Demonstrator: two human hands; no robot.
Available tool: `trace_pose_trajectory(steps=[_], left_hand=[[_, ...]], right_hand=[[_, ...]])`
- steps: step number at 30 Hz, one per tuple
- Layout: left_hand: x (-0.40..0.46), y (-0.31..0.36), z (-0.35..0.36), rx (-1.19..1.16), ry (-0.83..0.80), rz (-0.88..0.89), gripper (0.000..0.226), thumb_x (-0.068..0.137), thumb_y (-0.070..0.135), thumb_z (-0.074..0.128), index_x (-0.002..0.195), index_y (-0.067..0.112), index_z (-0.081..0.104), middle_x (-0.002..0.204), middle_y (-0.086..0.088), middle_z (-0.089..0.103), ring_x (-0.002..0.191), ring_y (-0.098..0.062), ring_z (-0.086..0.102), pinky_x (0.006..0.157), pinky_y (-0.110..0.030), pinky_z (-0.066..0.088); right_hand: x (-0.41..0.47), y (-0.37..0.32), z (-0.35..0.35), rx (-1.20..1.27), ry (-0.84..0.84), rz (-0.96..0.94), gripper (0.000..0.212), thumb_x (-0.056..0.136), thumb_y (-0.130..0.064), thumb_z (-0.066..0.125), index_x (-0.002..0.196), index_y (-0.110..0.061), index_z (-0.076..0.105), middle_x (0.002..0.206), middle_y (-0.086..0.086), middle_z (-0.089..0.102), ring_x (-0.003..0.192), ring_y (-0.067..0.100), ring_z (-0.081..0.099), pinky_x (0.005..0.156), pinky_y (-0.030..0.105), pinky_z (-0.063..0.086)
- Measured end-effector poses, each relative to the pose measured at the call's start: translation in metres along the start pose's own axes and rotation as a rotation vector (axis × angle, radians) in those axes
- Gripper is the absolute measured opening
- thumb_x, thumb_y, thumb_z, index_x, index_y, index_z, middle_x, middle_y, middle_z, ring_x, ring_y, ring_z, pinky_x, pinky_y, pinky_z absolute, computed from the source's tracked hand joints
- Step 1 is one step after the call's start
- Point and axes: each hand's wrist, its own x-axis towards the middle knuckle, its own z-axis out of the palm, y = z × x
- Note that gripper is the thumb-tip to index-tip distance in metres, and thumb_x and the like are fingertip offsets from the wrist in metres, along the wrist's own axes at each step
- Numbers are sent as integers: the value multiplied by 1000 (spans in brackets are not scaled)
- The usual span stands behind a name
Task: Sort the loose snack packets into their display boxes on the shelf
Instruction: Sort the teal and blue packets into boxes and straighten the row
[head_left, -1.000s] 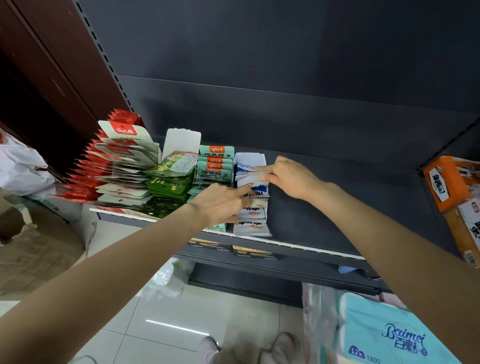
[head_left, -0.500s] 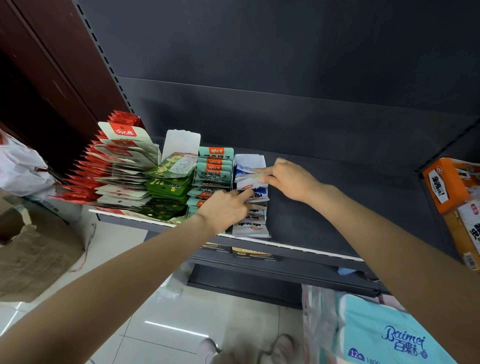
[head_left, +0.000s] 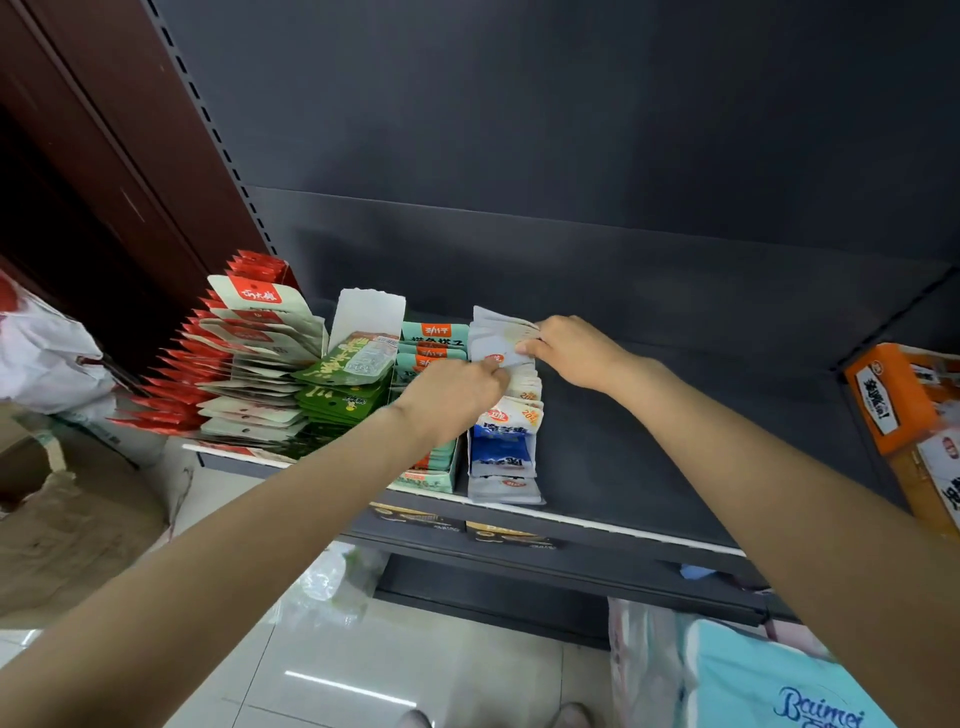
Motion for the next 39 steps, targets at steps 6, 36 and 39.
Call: trace_pose_trajectory(steps=[6,36,39], left_hand=[[22,-22,-2,-237,-45,-23,30,87,-3,51,113,10,54,110,-10,61,95,-30,62,78,-43,53],[-8,-16,8,-419,337,2,30,85,15,65,113,9,56,122,-10,49,104,-25,53,82,-35,48],[-23,-5,5,-491,169,139,35,89,35,62,115,12,60,114,-4,57,87,-21,61,75,-32,52]], right_hand=[[20,0,-8,55,-18,-36,41,99,-17,42,139,-22,41,127,2,58,111,25,54,89,32,43],[-11,12,44,207,155,-59,89,69,-25,81,139,-23,25,135,-5,40,120,16,44,89,42,48],[-10,13,45,178,159,-63,86,69,-27,81,136,-23,27,133,-5,41,119,15,44,90,41,46]])
